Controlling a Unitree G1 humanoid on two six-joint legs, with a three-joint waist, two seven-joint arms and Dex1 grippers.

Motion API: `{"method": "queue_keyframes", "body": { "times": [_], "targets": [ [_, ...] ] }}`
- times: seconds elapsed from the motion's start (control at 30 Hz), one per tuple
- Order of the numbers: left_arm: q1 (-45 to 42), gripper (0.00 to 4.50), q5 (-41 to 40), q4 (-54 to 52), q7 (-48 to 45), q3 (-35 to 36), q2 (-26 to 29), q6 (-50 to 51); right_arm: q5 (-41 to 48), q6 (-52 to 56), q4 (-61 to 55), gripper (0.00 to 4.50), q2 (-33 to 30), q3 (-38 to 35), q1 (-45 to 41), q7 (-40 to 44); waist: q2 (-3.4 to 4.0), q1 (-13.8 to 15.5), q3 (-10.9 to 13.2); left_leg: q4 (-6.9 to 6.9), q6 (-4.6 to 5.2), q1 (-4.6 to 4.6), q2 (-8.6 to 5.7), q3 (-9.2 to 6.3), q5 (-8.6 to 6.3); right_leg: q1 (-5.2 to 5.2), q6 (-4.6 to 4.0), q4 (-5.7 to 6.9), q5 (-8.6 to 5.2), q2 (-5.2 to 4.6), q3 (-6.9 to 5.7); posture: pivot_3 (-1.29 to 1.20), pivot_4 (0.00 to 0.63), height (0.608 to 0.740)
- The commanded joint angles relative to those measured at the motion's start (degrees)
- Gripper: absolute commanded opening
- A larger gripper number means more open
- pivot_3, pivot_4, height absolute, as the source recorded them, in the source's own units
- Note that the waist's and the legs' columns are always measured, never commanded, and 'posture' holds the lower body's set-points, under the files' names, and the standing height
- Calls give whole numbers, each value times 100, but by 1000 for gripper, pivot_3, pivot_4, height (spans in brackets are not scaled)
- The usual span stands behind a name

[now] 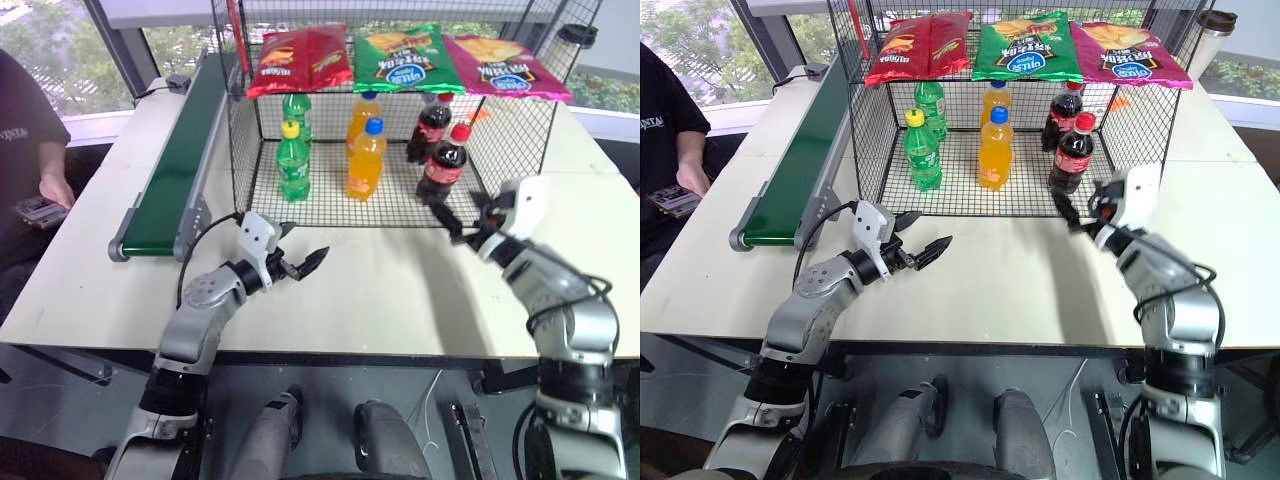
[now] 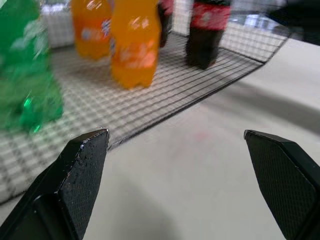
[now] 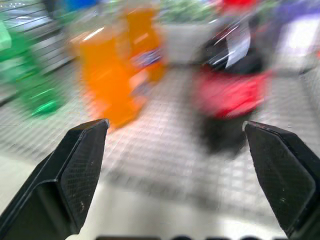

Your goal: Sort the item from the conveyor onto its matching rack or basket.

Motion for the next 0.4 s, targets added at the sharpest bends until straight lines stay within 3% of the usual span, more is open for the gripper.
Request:
{"method": "queue_keyframes", "body": {
  "times": [0.03, 0.2, 0.4],
  "targets": [
    [0, 4500, -155, -251, 171, 205, -19, 140, 200, 62, -690, 4453, 154, 481, 380, 319, 0, 3, 0, 1, -1, 1, 0, -1, 0, 2, -12, 0, -6, 0, -1, 0, 150, 738],
    [78, 4500, -108, -269, 353, 236, -7, 224, 52, -104, -736, 4453, 319, 1007, 671, 502, 0, 17, -1, 5, -15, 4, 0, -1, -9, 7, -17, -2, -9, -1, -1, 0, 150, 738],
    [307, 4500, -96, -339, 349, 244, 45, 125, -156, -377, -296, 4453, 572, 1168, 301, 435, -1, 6, -2, 4, -16, 4, 0, 0, -10, 5, -17, -2, -8, -1, -1, 0, 150, 738]
  ]
}}
